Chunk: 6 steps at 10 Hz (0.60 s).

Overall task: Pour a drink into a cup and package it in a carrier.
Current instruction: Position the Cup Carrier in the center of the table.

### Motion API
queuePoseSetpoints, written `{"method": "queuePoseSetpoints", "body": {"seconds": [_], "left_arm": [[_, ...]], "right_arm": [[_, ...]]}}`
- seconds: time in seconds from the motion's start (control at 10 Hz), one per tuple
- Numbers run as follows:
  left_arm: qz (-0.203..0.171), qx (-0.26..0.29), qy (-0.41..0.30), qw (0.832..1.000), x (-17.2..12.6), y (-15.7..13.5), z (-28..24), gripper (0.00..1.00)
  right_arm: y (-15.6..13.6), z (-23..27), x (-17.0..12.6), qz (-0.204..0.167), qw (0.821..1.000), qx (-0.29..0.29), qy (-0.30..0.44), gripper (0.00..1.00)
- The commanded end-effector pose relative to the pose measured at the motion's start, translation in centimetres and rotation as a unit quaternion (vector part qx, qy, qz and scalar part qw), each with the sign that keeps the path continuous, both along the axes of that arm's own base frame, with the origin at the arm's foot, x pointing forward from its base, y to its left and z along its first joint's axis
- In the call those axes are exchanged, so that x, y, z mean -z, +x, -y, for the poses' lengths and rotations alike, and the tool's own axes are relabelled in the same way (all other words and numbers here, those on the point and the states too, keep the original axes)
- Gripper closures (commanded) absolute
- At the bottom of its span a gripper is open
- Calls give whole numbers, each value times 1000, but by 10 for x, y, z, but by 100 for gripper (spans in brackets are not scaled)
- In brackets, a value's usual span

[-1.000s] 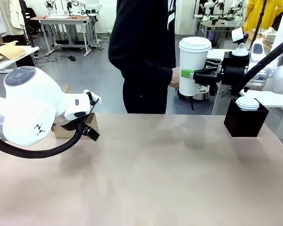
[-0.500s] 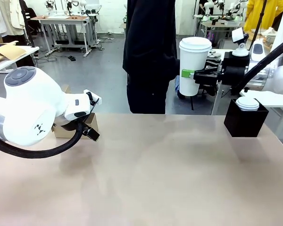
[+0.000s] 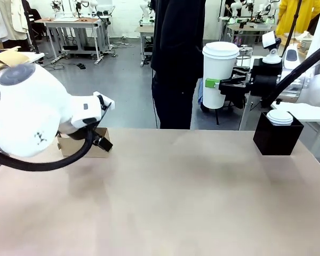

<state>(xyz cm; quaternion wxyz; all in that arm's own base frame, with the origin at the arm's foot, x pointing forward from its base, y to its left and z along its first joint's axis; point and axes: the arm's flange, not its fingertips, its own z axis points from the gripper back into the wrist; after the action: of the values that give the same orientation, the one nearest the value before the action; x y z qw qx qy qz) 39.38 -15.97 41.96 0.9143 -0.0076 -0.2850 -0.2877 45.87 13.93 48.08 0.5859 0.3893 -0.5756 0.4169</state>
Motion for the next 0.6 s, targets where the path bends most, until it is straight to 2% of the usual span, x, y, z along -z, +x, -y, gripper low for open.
{"method": "queuePoseSetpoints", "body": {"seconds": [0.0,0.2,0.5], "left_arm": [[-16,-24,5,1000,-52,-19,10,0],[-27,-82,9,996,-110,-21,8,0],[-48,-155,15,987,-158,10,-5,0]], "right_arm": [[-2,-2,-4,3,1000,5,-4,19],[-2,-2,-4,3,1000,5,-4,19],[-2,-2,-4,3,1000,5,-4,19]]}}
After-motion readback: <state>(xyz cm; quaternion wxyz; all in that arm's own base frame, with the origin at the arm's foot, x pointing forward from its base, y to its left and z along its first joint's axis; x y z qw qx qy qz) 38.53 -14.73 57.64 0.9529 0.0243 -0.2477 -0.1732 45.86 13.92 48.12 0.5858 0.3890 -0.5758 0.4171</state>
